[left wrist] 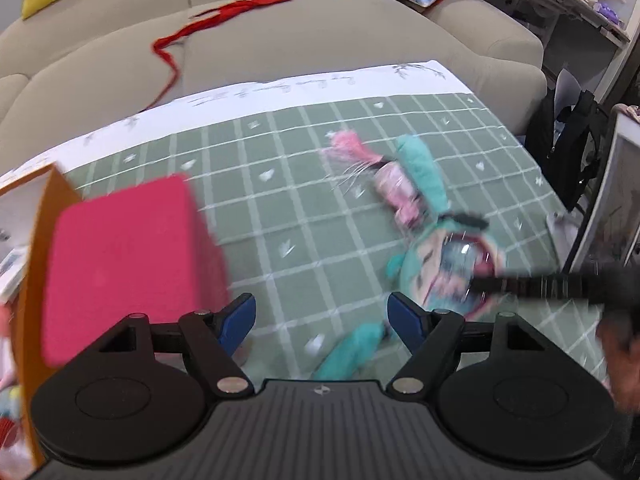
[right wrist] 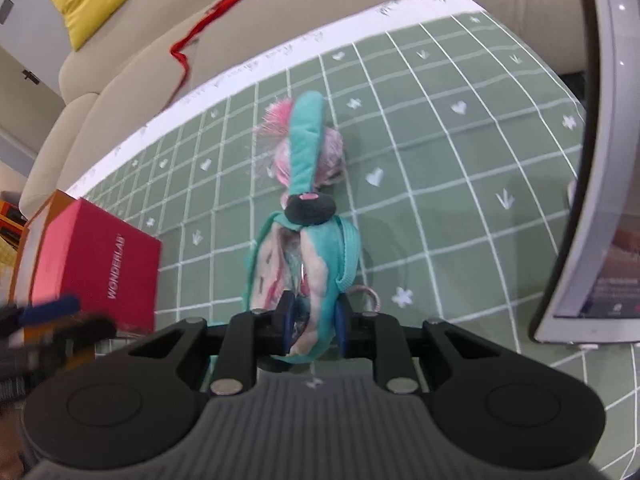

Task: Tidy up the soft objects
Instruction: 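Grasp the teal plush doll with the right tool while the left tool grasps the pink silk pouch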

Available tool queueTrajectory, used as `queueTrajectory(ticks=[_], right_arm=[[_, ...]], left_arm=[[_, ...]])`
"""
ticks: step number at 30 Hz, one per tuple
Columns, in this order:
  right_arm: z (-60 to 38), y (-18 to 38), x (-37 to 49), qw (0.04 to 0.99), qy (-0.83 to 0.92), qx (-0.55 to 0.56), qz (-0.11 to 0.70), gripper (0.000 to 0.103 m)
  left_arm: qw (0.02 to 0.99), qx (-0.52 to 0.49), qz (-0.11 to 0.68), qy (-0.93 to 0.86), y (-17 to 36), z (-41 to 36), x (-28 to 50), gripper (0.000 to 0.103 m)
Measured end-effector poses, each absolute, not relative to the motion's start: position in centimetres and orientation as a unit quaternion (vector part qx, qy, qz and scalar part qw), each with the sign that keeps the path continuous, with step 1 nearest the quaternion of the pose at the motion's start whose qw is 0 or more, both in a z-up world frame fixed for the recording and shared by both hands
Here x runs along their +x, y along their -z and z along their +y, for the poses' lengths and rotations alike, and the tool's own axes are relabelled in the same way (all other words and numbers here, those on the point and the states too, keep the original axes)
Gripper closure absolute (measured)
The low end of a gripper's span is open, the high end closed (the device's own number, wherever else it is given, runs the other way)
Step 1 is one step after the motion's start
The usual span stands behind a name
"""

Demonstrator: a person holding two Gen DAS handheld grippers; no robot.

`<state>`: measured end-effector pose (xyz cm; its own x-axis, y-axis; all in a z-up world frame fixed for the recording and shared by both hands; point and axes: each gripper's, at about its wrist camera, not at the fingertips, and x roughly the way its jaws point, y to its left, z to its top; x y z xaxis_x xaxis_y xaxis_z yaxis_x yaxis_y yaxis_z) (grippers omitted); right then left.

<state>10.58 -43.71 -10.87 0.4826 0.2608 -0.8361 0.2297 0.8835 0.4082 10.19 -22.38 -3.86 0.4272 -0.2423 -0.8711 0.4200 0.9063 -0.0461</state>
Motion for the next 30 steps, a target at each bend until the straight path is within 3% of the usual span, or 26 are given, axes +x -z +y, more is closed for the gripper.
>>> queueTrajectory(ticks=[16,30], right_arm=[[-45.6,11.6,9.9,0.824,-0.017,0.254,0.506,0.084],[-45.9,11.8,9.0,0.825,-0.02,0.257,0.503,0.083]], left_arm=[[0.792,0.105,0.576,0.173,11.8,-32.9,19.8,0.018],[0.778,0.087,0.595,0.183,13.0,-36.8,21.6,0.014]])
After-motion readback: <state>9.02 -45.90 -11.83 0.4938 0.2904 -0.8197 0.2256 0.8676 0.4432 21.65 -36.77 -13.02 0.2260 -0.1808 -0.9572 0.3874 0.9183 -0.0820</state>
